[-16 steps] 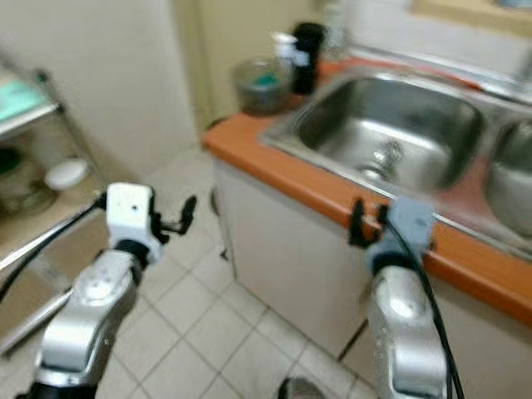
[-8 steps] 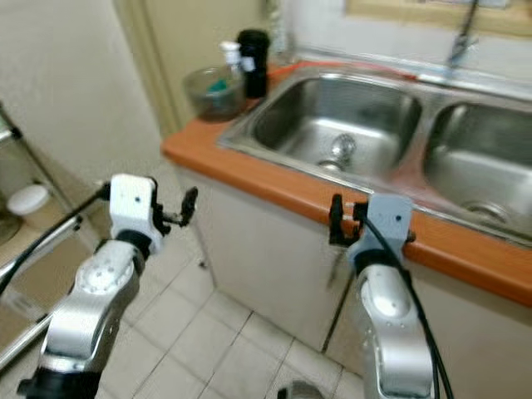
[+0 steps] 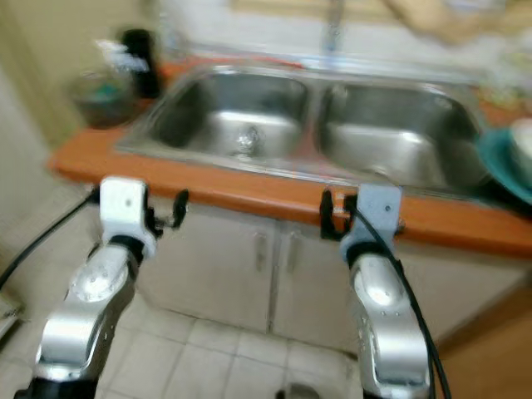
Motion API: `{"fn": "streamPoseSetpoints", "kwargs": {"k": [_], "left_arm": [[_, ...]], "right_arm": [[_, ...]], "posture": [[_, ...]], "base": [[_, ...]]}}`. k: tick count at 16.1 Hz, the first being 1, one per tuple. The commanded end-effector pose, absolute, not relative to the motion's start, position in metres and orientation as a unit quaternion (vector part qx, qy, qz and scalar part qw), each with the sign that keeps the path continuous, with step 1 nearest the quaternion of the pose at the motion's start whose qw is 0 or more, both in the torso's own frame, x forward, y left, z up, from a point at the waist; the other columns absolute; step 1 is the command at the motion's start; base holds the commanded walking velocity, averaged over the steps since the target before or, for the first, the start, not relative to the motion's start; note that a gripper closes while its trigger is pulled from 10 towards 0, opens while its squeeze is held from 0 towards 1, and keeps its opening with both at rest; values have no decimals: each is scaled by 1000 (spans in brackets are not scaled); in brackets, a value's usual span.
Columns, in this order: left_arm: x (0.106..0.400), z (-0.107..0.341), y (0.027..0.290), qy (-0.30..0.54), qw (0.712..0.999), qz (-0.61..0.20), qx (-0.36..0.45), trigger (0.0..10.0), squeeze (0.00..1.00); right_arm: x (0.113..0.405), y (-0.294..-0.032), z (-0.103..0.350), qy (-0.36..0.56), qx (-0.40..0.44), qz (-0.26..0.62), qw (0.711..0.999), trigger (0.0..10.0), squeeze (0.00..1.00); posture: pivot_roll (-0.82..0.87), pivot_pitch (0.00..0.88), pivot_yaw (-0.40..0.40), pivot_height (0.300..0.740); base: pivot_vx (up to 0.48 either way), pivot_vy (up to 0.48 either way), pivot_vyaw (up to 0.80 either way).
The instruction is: Kitchen organization
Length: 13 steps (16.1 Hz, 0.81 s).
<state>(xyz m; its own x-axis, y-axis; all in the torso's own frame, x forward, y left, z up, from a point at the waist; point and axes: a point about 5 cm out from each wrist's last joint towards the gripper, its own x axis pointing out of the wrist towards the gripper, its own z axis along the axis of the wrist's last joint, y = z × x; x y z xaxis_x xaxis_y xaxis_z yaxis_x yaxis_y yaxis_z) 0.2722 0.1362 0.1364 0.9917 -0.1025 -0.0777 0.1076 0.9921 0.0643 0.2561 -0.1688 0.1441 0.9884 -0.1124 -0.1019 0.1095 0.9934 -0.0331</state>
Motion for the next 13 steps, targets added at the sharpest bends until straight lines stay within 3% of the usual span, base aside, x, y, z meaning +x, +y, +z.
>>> {"fn": "streamPoseSetpoints", "kwargs": {"k": [1,8,13], "left_arm": [[271,141,141,31,998,-39,38,10000,0],[273,140,140,35,998,-35,28,10000,0],[271,139,142,30,998,-37,46,10000,0]], "right_arm": [[259,-173,145,49,-31,-62,996,10000,1000],[260,-175,145,57,-69,-47,995,10000,1000],[251,-175,139,78,-52,-43,995,10000,1000]], "posture": [[-115,0,7,740],[-134,0,5,740],[-134,0,13,740]], "base": [[0,0,-706],[0,0,-737],[0,0,-758]]}}
